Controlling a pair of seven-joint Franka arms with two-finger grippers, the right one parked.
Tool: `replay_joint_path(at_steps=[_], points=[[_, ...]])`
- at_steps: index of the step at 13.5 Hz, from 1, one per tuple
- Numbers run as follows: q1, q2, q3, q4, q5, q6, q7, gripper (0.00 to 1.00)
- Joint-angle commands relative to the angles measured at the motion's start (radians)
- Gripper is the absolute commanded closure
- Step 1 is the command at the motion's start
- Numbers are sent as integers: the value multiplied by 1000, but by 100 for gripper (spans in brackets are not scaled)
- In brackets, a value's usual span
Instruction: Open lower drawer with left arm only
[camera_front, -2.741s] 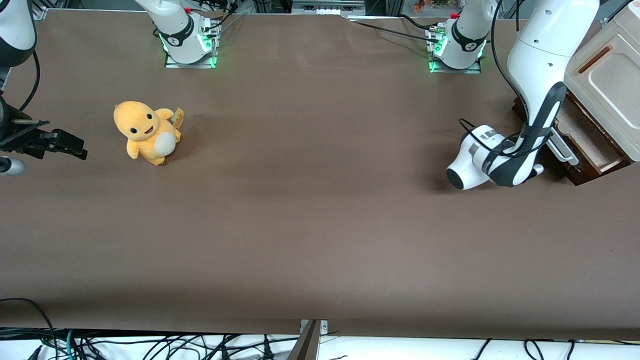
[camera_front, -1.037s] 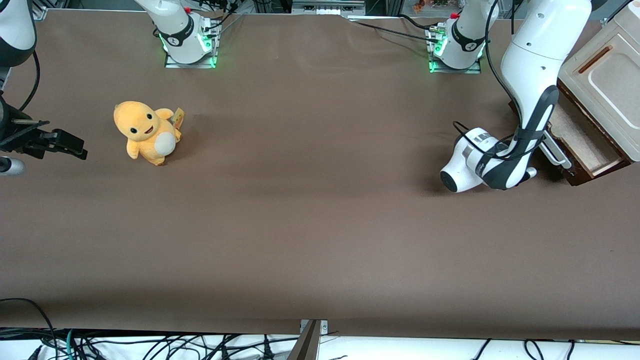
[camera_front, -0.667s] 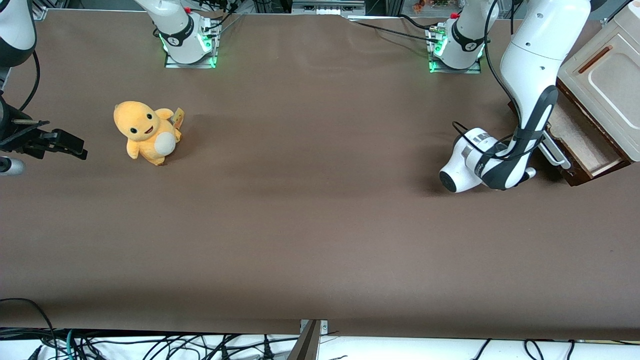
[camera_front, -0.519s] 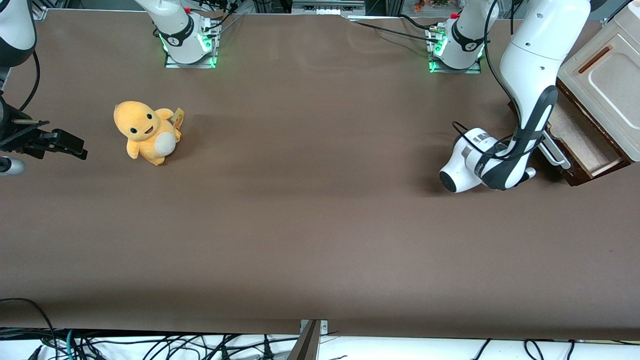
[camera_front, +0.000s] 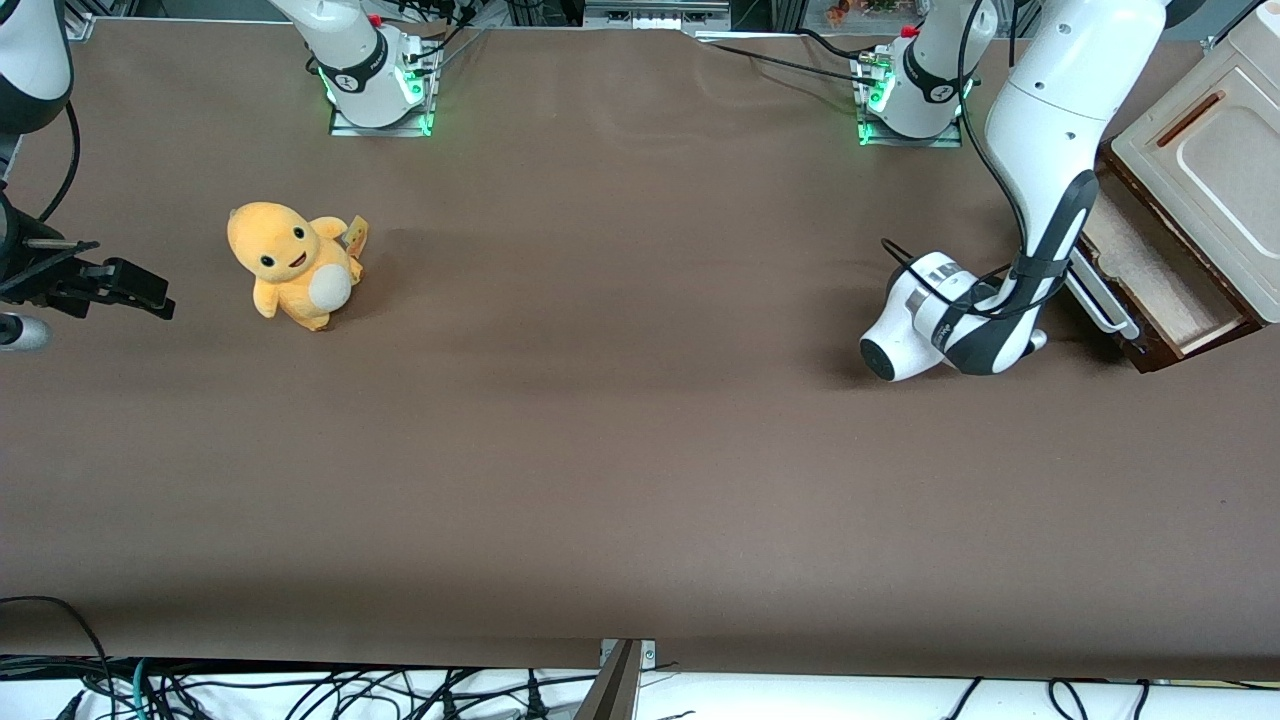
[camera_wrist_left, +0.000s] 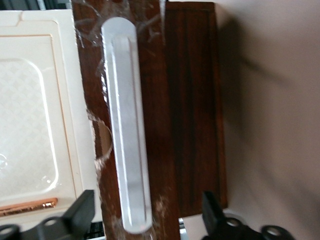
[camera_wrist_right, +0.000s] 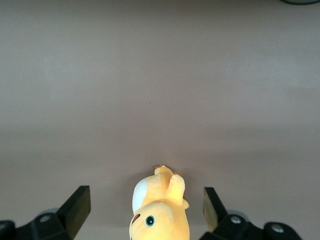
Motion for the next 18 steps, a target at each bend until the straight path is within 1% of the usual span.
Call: replay_joint_path(at_steps=[1,3,6,10,12,14,16,17,18], points=[[21,-36,-71,50,-96,-18,20,0],[20,-72,-116,97,-167,-21,58,0],[21,-82,-121,268,-317,-37,112,0],[21,-143,-124,375,-405,-46,331,0],[29,-209,-122,415,-460,-55,468,0],[44,-275,-122,441,-508,-60,561,0],[55,-313,-118,495,-567,-60,649,0],[87,-326,-121,516,-616,-57,696,0],[98,-350,-108,530,-697,-51,747,0]])
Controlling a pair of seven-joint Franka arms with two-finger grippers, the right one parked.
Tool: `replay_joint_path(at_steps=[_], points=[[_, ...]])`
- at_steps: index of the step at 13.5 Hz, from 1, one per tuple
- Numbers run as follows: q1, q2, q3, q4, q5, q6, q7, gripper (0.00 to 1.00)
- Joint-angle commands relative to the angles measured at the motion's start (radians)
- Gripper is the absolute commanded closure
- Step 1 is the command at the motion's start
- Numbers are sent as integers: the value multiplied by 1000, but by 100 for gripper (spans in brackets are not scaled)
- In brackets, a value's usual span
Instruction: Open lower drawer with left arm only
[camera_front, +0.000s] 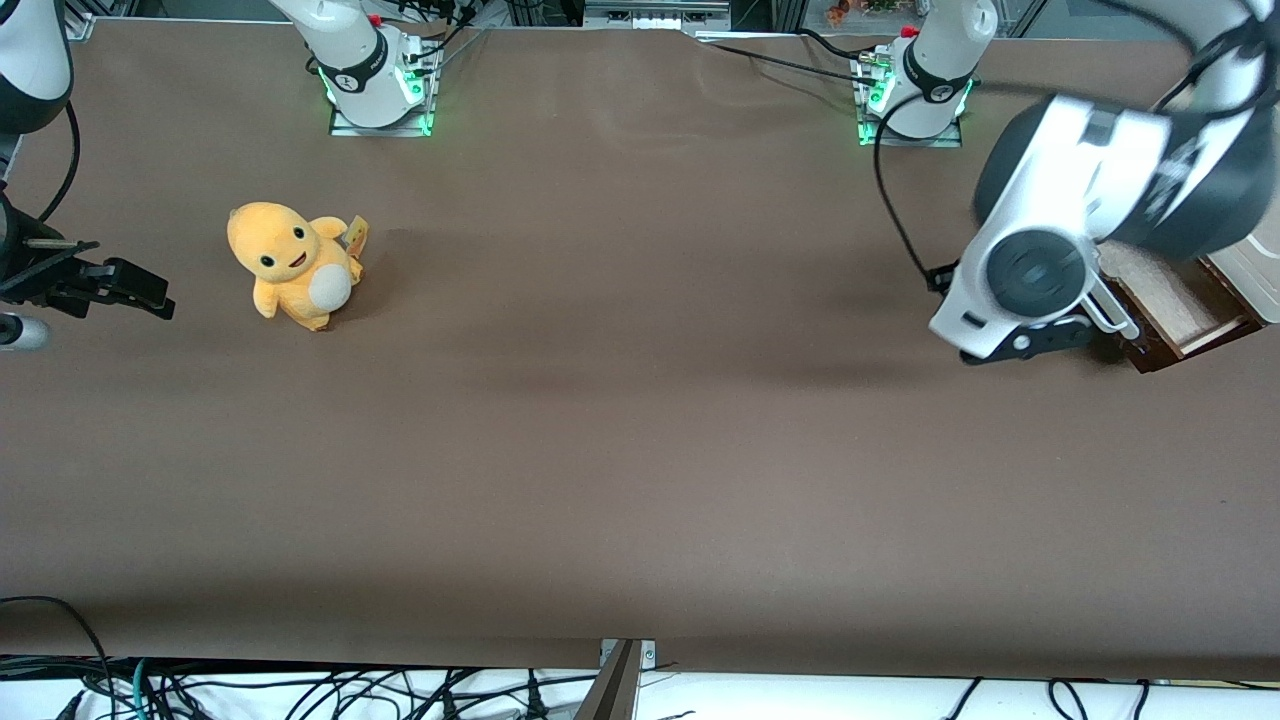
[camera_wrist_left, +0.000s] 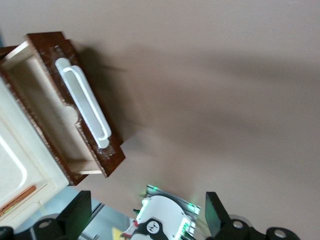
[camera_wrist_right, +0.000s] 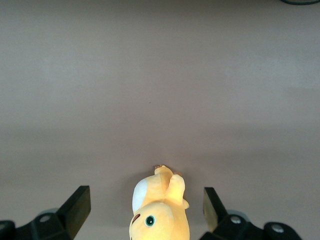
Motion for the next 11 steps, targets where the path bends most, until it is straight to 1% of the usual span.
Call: replay_joint_path(at_steps=[1,2,3,4,5,6,7,8,10,11], points=[[44,-53,29,32,-156,15,153,0],[43,-91,70,18,-176,47,214,0],[41,-125,98,-17,-181,90,298,0],[31,-161,136,-58,-189,145,413,0],[-7,-195,202,-121,-193,215,502,0],[-70,-244,283,-202,-193,320,567,0],[-92,-286,322,-276,-193,429,581,0],[-92,-315,332,-320,-208,503,583,0],[-92,-346,361,-356,-271,513,574,0],[-89,-346,362,-355,-282,510,575,0]])
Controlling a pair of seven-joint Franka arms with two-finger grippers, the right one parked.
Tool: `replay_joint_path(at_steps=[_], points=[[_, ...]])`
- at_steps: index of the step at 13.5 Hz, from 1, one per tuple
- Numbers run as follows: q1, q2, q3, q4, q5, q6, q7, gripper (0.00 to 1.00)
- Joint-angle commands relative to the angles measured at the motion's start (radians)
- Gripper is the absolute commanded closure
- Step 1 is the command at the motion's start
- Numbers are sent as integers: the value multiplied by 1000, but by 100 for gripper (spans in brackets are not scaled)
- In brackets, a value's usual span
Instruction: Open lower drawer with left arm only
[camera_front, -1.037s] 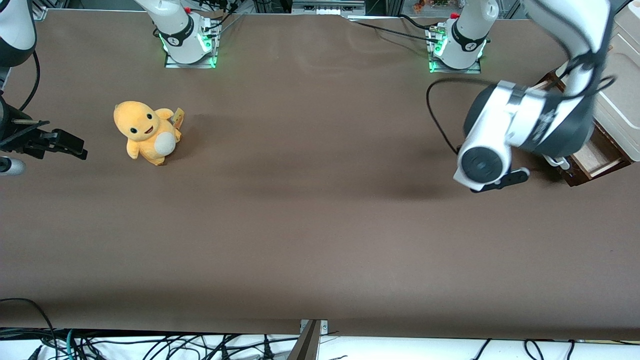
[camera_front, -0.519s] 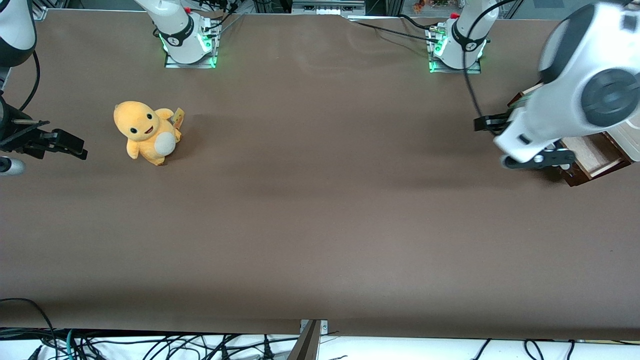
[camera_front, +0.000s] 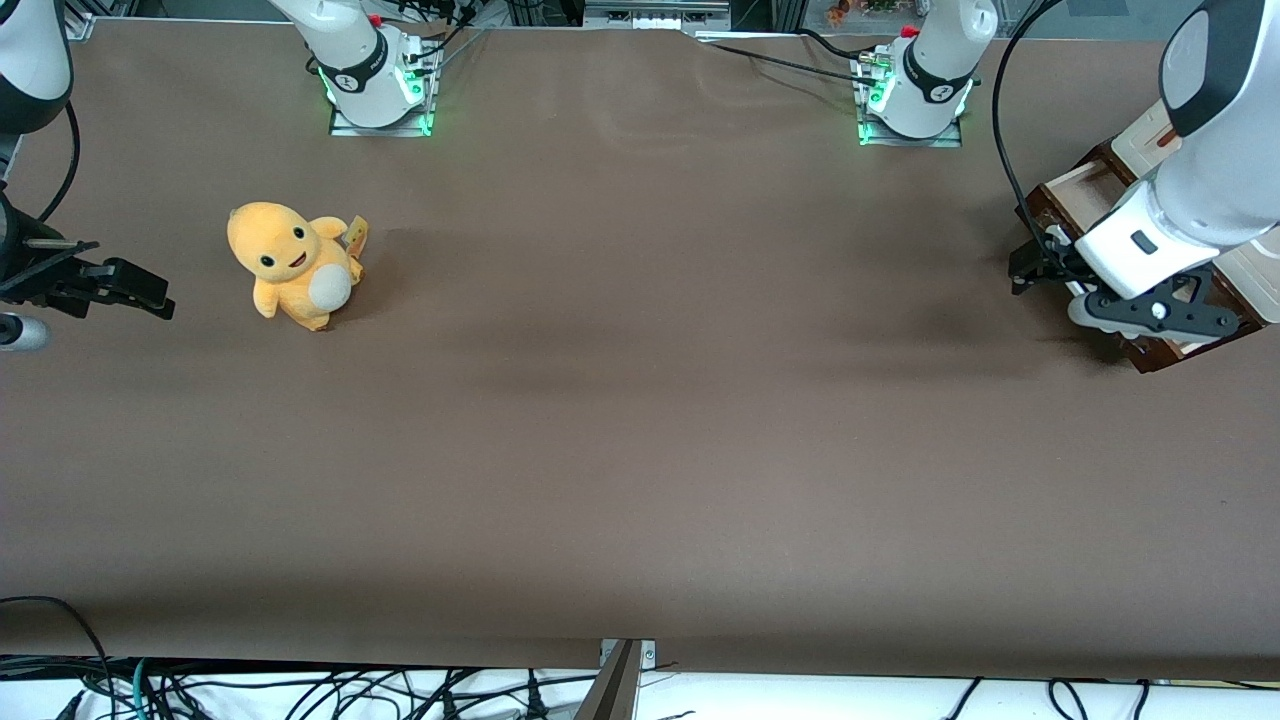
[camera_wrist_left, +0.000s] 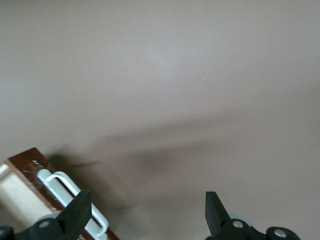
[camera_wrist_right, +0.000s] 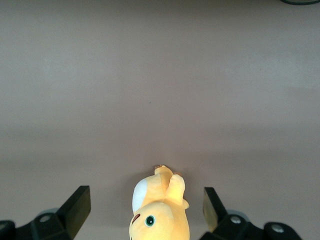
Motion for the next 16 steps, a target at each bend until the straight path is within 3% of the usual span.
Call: replay_joint_path(at_steps=[1,5,16], points=[[-10,-64,28,-64,-42,30,23,0],[-8,-67,25,-61,-44,25,-70,0],[-10,-54,25,-15,-32,-70,-72,0]])
